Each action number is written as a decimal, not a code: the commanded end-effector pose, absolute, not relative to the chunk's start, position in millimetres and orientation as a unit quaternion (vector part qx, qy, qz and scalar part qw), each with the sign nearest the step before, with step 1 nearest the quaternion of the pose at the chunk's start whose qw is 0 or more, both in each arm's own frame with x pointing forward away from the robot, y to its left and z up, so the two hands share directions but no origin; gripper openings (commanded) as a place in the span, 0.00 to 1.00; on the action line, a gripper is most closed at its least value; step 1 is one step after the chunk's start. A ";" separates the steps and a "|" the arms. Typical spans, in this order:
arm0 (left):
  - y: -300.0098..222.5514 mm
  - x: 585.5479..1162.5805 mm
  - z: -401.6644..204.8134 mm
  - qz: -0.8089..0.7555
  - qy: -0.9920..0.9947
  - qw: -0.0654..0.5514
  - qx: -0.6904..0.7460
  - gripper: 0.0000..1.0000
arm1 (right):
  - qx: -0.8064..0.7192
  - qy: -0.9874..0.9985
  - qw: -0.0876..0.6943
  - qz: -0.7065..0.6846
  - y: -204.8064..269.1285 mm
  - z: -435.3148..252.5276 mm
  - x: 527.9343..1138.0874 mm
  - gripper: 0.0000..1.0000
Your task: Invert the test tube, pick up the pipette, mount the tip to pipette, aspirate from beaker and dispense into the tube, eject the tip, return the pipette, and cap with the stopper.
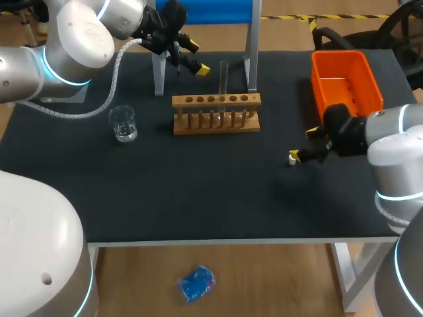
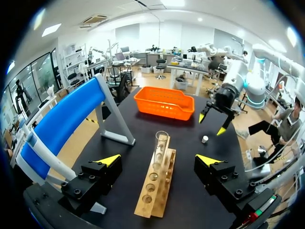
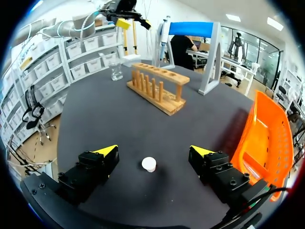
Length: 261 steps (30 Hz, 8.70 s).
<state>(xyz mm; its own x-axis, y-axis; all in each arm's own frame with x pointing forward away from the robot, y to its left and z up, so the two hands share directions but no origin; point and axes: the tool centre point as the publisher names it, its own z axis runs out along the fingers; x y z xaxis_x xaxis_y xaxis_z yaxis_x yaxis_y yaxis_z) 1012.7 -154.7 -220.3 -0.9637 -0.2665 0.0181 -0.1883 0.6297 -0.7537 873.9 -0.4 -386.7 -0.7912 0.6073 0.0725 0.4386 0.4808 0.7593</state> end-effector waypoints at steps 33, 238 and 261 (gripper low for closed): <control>-154.5 1013.4 -218.9 -0.409 0.903 0.045 -0.126 1.00 | 0.316 0.865 0.103 0.376 17.1 -424.3 872.2 0.62; -154.5 1013.4 -218.9 -0.409 0.903 0.045 -0.126 1.00 | -0.034 0.916 0.008 0.399 195.2 -217.4 1026.8 0.00; -154.5 1013.4 -218.9 -0.409 0.903 0.045 -0.126 1.00 | -0.034 0.916 0.005 0.399 195.2 -216.7 1028.6 0.00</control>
